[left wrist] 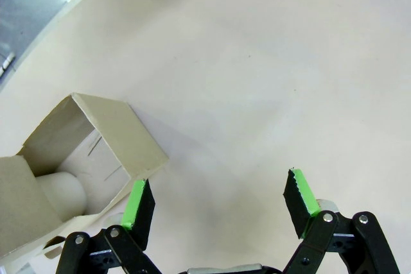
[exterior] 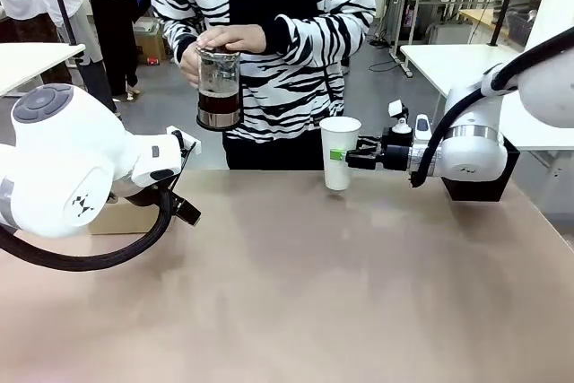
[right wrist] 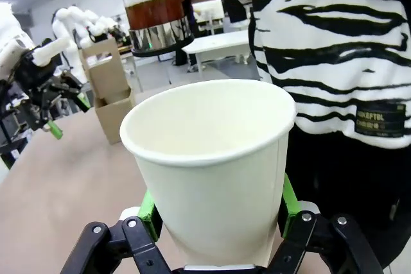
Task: Pour a drink into a cup and package it in a carrier.
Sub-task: Pick up the 600 ml Paper Cup and place it in the middle top area of the table, then when a person places the Paper Cup Lid on the 600 ml Paper Cup , lift the 600 ml Paper Cup.
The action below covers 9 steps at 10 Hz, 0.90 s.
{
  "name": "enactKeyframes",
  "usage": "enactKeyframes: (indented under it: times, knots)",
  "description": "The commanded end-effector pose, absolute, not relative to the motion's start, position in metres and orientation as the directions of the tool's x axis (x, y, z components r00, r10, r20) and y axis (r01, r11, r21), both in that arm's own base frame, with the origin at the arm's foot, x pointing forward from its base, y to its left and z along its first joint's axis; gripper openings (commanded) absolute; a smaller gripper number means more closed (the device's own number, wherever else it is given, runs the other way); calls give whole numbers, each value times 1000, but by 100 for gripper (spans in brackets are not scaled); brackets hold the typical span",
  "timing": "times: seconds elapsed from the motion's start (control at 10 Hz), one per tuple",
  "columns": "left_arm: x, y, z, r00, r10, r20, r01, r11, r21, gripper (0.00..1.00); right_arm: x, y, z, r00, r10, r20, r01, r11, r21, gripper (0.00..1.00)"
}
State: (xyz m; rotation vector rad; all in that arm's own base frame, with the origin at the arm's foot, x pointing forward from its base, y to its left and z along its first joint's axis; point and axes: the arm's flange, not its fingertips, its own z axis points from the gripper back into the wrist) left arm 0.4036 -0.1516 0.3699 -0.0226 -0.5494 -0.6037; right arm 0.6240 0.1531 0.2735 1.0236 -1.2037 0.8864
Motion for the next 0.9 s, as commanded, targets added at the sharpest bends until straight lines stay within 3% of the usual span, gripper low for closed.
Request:
enactKeyframes:
  times: [0.0, 0.8]
  knots:
    - [403, -152, 370, 684, -533, 498, 546, 827, 135, 100, 626, 156, 277, 157, 22, 987, -952, 268, 145, 80]
    - [403, -152, 370, 684, -533, 498, 546, 827, 135, 100, 624, 153, 274, 157, 10, 988, -940, 308, 146, 80]
